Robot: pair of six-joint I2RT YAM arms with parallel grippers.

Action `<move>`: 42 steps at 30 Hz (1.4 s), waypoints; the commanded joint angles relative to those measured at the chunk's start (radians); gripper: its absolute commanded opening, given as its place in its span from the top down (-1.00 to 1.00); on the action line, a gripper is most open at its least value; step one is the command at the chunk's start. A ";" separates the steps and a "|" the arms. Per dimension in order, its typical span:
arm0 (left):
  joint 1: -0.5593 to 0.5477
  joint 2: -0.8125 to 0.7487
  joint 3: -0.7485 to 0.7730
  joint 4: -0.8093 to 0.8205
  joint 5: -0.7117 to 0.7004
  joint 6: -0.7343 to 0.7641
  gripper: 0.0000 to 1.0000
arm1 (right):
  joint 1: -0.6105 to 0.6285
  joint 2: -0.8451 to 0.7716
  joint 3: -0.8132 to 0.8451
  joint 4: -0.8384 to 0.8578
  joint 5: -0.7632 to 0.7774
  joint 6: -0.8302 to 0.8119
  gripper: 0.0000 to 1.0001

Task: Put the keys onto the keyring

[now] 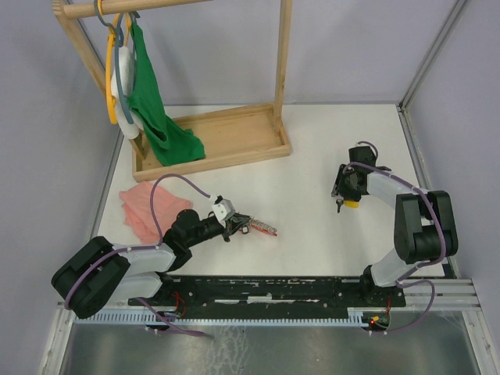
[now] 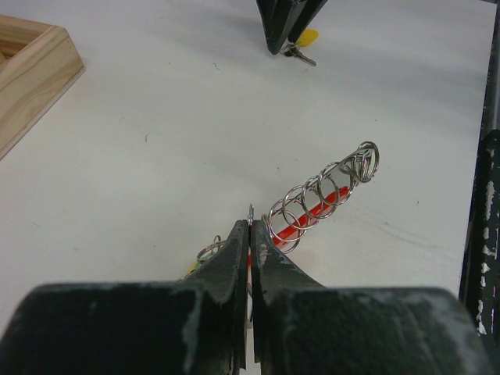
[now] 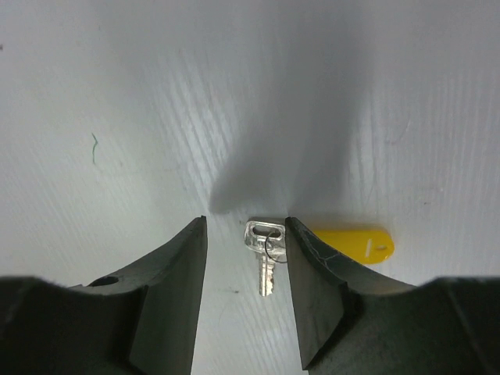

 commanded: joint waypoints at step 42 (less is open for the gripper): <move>0.004 -0.017 0.063 -0.007 0.046 0.044 0.95 | 0.101 -0.099 -0.045 -0.133 0.410 0.779 0.20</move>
